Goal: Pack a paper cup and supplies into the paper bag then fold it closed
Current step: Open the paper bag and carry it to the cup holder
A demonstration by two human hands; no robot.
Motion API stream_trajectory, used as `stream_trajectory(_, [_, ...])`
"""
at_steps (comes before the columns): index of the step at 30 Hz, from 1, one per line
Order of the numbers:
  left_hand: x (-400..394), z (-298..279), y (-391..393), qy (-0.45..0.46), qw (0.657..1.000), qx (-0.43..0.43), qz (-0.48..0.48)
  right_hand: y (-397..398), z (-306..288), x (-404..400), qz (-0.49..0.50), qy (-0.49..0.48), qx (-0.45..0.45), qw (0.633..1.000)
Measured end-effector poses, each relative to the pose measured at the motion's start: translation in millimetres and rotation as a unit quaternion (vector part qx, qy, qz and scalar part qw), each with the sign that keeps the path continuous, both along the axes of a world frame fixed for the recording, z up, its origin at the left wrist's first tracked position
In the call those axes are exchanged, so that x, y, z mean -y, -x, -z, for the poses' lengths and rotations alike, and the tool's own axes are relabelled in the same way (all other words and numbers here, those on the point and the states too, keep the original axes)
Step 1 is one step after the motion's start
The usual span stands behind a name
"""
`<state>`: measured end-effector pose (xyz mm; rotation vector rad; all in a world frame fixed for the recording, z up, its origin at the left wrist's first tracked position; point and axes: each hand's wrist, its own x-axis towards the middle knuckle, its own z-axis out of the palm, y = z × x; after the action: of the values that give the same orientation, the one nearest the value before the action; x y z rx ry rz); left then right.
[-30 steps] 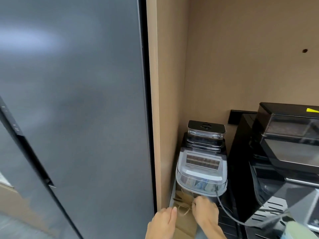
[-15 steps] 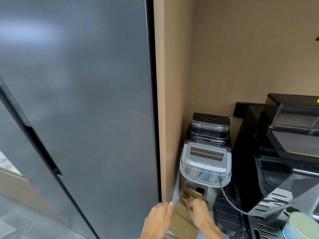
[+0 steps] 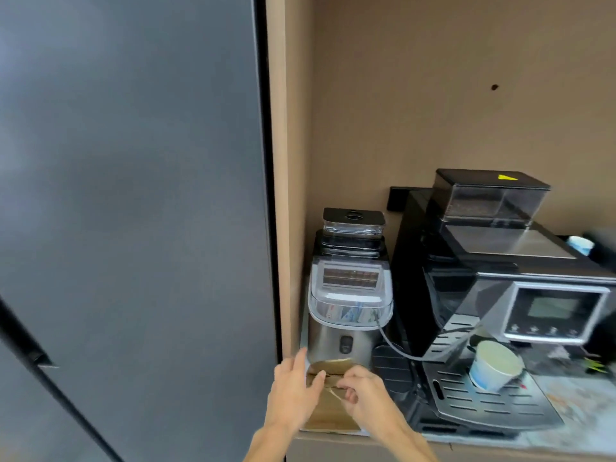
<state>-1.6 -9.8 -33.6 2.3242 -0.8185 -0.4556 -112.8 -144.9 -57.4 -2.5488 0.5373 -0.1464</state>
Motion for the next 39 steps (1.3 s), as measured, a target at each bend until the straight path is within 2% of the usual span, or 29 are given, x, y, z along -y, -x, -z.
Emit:
stream_trajectory(3, [-4,-2,7,-0.004,0.999,0.039,0.022,19,-14,-20,-0.027,0.026,0.009,0.999])
stream_trajectory(7, [-14,-3,17,-0.084,0.988,0.087,0.091,47,-31,-45,-0.047,0.035,0.036,0.998])
stream_trajectory(10, [-24,-3,30,-0.12,0.984,0.058,0.119,73,-34,-62,-0.048,0.04,0.036,0.997])
stream_trajectory(13, [-33,-3,48,-0.107,0.982,0.059,0.145,108,-33,-83,0.007,0.077,0.02,0.997])
stream_trajectory(19, [-44,-2,121,-0.105,0.947,0.164,0.256,165,-34,-130,0.071,0.224,-0.013,0.972])
stream_trajectory(22, [-46,-7,154,-0.11,0.939,0.168,0.279,187,-40,-138,0.117,0.244,-0.062,0.961])
stream_trajectory(24, [-45,-10,171,-0.094,0.941,0.154,0.285,205,-46,-138,0.139,0.24,-0.126,0.952])
stream_trajectory(26, [-42,-13,189,-0.073,0.944,0.134,0.294,225,-51,-137,0.13,0.227,-0.203,0.943])
stream_trajectory(28, [-37,-14,210,-0.061,0.942,0.121,0.308,244,-46,-133,0.113,0.2,-0.229,0.946])
stream_trajectory(32, [-18,-16,262,-0.047,0.931,0.123,0.342,288,-29,-114,0.144,0.076,-0.259,0.952])
stream_trajectory(34, [-7,-19,289,-0.036,0.923,0.139,0.358,312,-20,-101,0.183,0.013,-0.267,0.946])
stream_trajectory(37, [15,-26,344,-0.026,0.902,0.164,0.398,365,-12,-81,0.269,-0.049,-0.303,0.913])
stream_trajectory(39, [29,-28,383,-0.031,0.89,0.172,0.422,402,-4,-67,0.317,-0.089,-0.295,0.897])
